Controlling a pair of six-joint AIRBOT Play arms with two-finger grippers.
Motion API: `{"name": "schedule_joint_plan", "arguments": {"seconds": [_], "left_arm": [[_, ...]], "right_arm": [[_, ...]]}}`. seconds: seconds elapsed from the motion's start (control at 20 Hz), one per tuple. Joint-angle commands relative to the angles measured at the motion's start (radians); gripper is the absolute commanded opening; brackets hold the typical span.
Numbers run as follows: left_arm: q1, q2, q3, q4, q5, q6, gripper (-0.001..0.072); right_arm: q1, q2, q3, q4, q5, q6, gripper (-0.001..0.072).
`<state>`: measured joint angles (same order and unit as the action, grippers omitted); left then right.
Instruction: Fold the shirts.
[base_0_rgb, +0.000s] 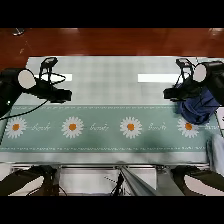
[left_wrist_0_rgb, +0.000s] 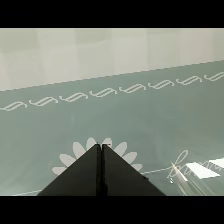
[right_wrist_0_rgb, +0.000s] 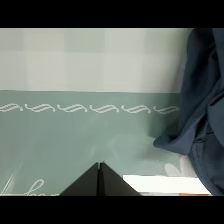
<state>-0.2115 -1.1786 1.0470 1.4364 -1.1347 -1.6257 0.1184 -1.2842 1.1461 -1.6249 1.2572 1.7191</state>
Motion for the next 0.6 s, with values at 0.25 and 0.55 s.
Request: {"name": "schedule_joint_plan", "arguments": {"seconds": [0.25,0.55], "left_arm": [[-0.001,-0.001,0.000,0.000,0.000,0.000,0.0017],[-0.001,-0.002,0.000,0.000,0.165,0.000,0.0018]], "right_arm": [[0.000,0.000,0.000,0.000,-0.031,0.000,0.0021],[0.000,0.000,0.000,-0.026,-0.271,0.000,0.0021]]}}
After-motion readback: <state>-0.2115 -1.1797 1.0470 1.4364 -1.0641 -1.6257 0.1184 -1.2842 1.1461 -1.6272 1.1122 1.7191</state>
